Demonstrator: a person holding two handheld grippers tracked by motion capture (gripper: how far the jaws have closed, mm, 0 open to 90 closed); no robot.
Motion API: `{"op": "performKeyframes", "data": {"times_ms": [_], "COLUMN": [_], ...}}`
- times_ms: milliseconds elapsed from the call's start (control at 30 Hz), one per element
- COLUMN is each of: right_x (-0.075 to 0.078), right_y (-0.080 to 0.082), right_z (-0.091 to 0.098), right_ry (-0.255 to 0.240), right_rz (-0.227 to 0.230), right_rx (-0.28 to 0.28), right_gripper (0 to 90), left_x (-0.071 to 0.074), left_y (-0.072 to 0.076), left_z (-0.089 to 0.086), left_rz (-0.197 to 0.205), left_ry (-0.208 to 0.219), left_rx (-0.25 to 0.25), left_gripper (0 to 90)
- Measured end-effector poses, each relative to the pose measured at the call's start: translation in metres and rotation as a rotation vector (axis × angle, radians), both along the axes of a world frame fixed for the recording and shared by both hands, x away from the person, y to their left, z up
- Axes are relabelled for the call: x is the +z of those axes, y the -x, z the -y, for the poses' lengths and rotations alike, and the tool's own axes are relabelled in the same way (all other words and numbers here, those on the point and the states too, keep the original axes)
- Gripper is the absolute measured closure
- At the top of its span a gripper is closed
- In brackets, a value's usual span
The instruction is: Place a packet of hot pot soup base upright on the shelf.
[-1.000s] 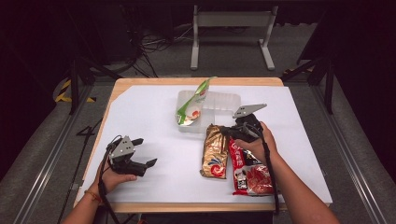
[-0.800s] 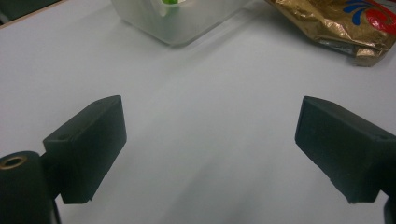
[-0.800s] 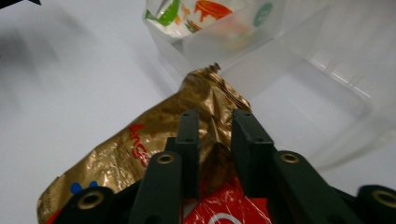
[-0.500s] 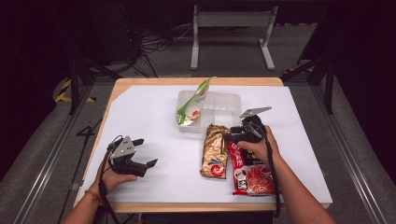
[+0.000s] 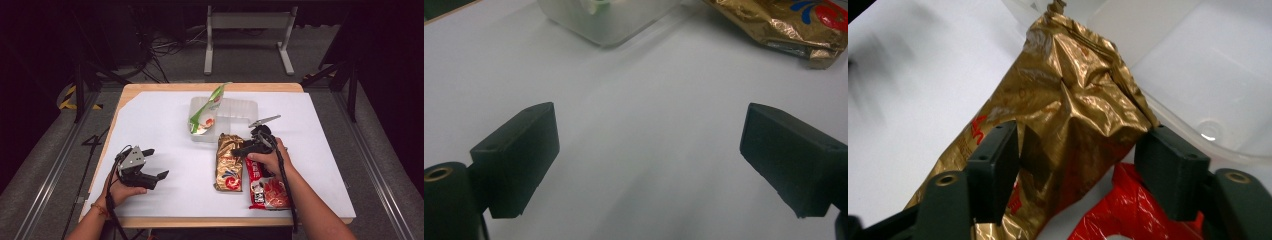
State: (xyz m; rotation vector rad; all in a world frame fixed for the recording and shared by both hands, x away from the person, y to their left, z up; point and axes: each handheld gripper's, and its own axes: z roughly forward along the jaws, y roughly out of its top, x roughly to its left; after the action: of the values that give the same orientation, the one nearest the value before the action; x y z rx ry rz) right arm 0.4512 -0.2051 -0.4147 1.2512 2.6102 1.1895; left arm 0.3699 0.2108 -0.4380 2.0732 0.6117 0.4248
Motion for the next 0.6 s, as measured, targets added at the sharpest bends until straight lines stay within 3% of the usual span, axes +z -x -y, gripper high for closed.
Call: {"op": "performKeyframes", "data": {"times_ms": [33, 200, 267, 300, 433, 600], "right_x": [0.000, 0.004, 0.004, 0.007, 0.015, 0.030], "right_y": [0.000, 0.002, 0.003, 0.006, 0.013, 0.025], "right_z": [0.000, -0.001, 0.000, 0.001, 0.002, 0.000], "right_ry": [0.000, -0.045, -0.043, -0.058, -0.087, -0.106], "right_rz": [0.000, 0.030, 0.035, 0.048, 0.084, 0.144], "right_rx": [0.000, -0.033, -0.029, -0.022, 0.008, 0.044], "right_gripper": [37.1, 66.8, 69.7, 77.7, 85.5, 88.5], "left_x": [0.000, 0.000, 0.000, -0.001, -0.001, 0.000], "left_y": [0.000, 0.000, 0.000, 0.000, 0.000, 0.000], "left_z": [0.000, 0.001, 0.001, 0.001, 0.001, 0.001], "left_rz": [0.000, 0.000, -0.001, -0.004, -0.005, -0.003], "left_ry": [0.000, -0.003, -0.003, -0.002, -0.004, -0.005], "left_rx": [0.000, -0.004, -0.004, -0.002, -0.003, -0.002], "left_gripper": [9.9, 10.0, 10.0, 10.0, 10.0, 10.1]}}
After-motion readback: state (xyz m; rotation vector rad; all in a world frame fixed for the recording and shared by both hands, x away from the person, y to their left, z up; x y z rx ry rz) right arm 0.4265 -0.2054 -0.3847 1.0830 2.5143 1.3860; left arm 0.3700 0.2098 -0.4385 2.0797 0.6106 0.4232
